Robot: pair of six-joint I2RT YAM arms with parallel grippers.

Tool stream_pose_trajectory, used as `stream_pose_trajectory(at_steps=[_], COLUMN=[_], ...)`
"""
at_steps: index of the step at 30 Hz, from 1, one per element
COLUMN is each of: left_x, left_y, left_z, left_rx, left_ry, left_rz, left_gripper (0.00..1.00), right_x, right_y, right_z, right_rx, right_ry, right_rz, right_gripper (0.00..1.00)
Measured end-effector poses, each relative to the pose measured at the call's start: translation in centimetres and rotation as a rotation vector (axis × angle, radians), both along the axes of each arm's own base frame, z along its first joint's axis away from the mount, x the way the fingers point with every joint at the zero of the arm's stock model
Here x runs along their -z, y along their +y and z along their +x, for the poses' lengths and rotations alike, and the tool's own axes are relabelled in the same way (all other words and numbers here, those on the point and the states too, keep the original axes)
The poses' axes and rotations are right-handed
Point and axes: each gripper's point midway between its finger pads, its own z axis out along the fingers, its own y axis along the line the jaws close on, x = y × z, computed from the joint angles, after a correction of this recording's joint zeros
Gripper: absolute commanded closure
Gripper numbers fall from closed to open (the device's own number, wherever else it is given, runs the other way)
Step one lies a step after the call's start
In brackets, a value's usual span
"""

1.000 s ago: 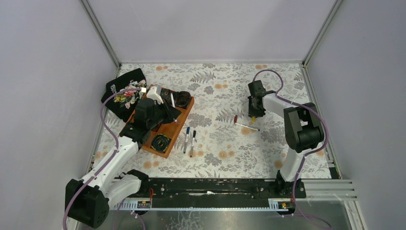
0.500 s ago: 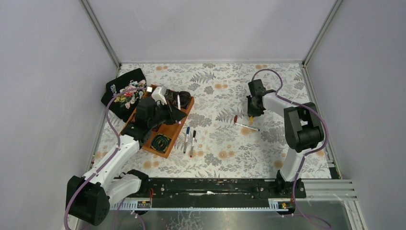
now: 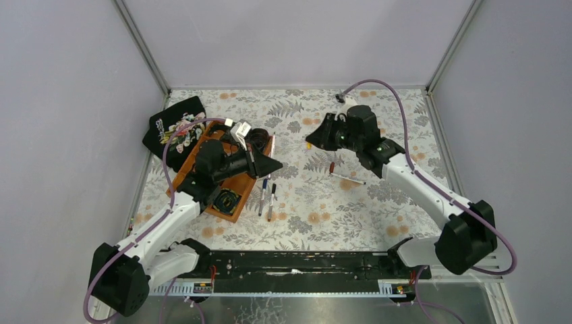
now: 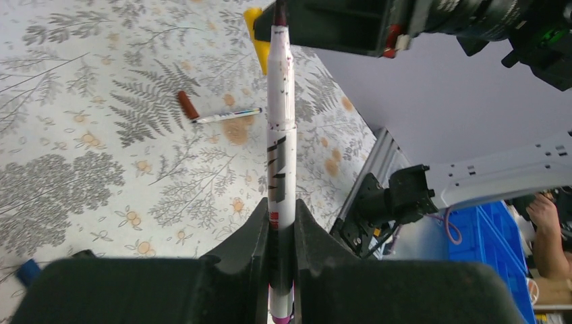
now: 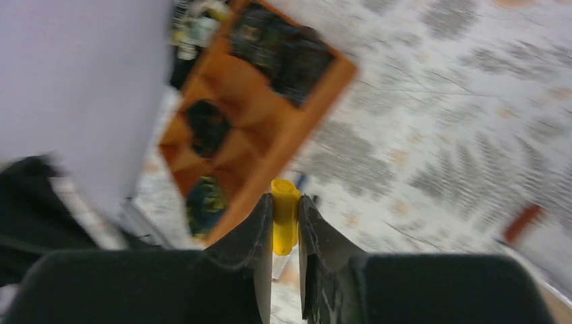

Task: Insert the pens into the pen caps

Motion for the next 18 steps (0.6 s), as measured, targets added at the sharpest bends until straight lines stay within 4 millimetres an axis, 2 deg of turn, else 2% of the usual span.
stream_pose_trajectory(at_steps=[1,4,7,12,18], left_x=[-0.2,-0.6,-1.0,-1.1,-1.1], left_y=[-0.2,-0.7,-1.0,-1.5,-1.7], left_z=[-0.3,-1.1,-1.8,-2.5,-2.8], left_rx=[0.018,0.055,0.083,0.112,0.124], left_ry=[-0.008,-0.027,-0.044,-0.051,-0.059], left_rz=[-0.007,-0.021,-0.030,-0.029,-0.028], left_gripper=[1.00,1.00,1.00,1.00,1.00], right_x=[-1.6,-5.1,-7.5,-9.6,-9.9], right_y=[1.3,3.4,4.8,6.9,8.5], right_z=[-0.5,-1.1,-1.1,-1.9,-3.0], right_rx=[-0.024,-0.052,-0.066,-0.110,-0.161], right_ry=[-0.033,-0.102,-0.145,-0.179,-0.168], right_rz=[0.056,0.180,0.273,0.365,0.400], right_gripper=[1.00,1.00,1.00,1.00,1.00])
